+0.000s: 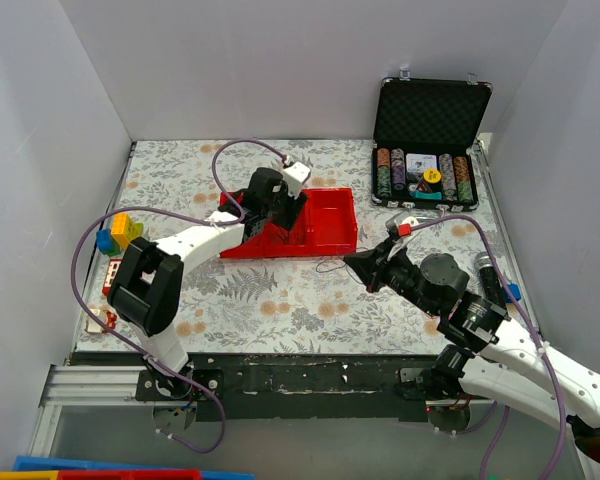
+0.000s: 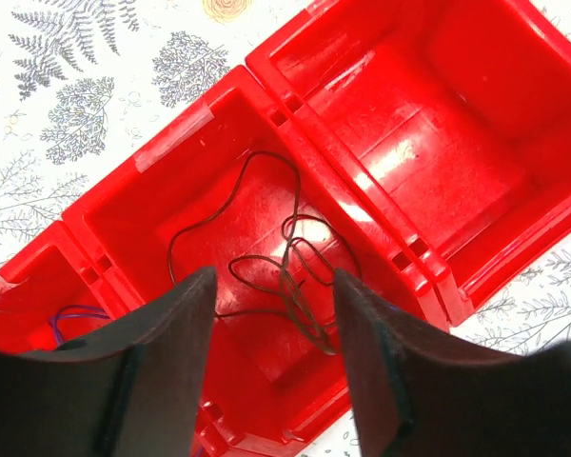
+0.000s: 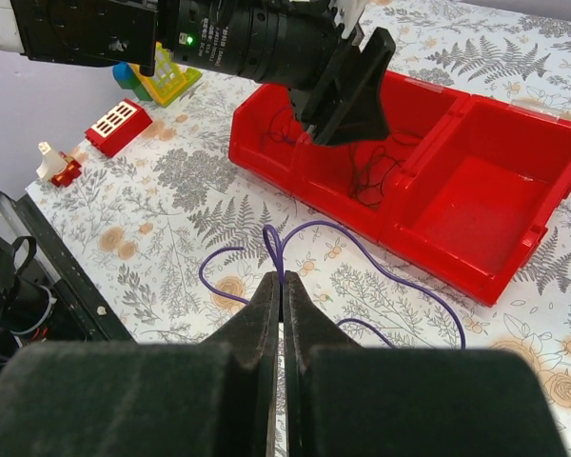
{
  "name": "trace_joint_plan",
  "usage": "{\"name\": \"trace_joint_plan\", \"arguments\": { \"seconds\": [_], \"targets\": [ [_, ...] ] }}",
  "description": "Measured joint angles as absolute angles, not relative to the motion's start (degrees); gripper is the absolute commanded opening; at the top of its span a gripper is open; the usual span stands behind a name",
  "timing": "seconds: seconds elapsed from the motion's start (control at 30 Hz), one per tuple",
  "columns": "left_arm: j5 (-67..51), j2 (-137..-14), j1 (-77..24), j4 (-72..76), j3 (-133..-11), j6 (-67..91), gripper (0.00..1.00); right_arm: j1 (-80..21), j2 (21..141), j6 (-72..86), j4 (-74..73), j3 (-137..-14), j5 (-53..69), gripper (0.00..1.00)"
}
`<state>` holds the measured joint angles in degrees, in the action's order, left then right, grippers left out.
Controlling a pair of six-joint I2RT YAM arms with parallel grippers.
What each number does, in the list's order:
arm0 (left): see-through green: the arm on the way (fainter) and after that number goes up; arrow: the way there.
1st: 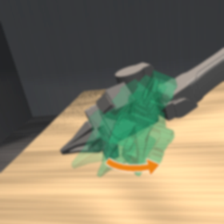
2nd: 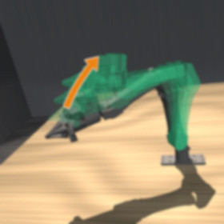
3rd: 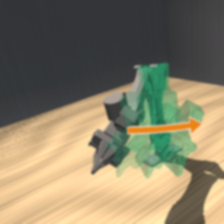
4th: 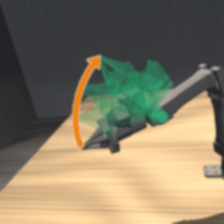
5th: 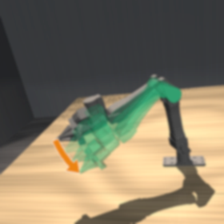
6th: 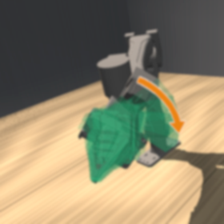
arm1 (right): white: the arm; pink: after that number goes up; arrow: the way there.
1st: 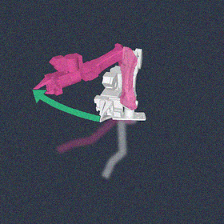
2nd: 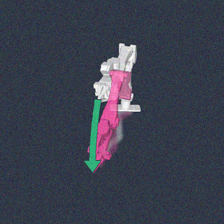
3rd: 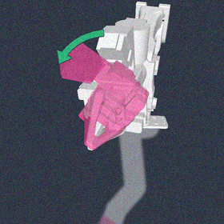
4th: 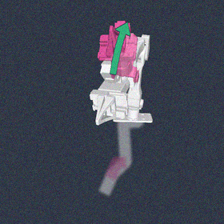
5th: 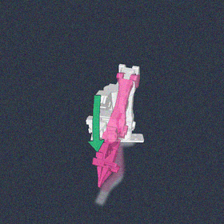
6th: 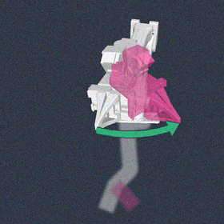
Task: Untangle the cables
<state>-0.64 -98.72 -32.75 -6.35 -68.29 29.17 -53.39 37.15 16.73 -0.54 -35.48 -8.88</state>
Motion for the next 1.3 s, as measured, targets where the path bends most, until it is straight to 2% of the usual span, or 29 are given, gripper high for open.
{"name": "trace_joint_plan", "arguments": {
  "seconds": [0.07, 0.2, 0.23, 0.37, 0.47, 0.67, 0.77, 1.03, 1.3],
  "targets": [
    [-0.6, -98.7, -32.8, -7.0, -69.0, 29.1, 0.67, -53.4, 37.6, 16.7, -0.6, -35.7, -8.9, 0.01],
    [0.1, -98.3, -32.8, -8.7, -70.4, 29.6, 0.97, -53.4, 39.1, 16.5, -0.6, -36.8, -8.8, 0.01],
    [0.5, -98.0, -32.8, -9.5, -70.9, 29.9, 0.98, -53.4, 39.6, 16.4, -0.5, -37.2, -8.6, 0.01],
    [0.7, -97.5, -32.2, -15.9, -77.6, 31.6, 0.98, -53.4, 43.0, 16.0, 0.1, -39.0, -7.6, 0.01],
    [-4.2, -97.3, -29.3, -21.4, -85.8, 34.0, 0.98, -53.4, 47.5, 15.2, 1.4, -40.8, -6.3, 0.01],
    [-13.0, -95.1, -13.1, -27.5, -99.0, 38.3, 0.98, -52.1, 62.2, 14.1, 7.6, -47.2, 0.8, 0.01],
    [-13.9, -93.2, -8.2, -29.9, -99.7, 38.8, 0.98, -50.6, 71.7, 13.9, 11.0, -53.1, 5.0, 0.01],
    [-15.9, -92.5, -4.4, -36.1, -100.5, 42.1, 0.98, -47.7, 102.2, 14.7, 18.3, -78.3, 15.4, 0.01],
    [-15.3, -92.2, -0.5, -36.8, -100.3, 43.9, 0.98, -45.6, 121.0, 19.4, 19.9, -92.8, 20.8, 0.01]
  ]
}}
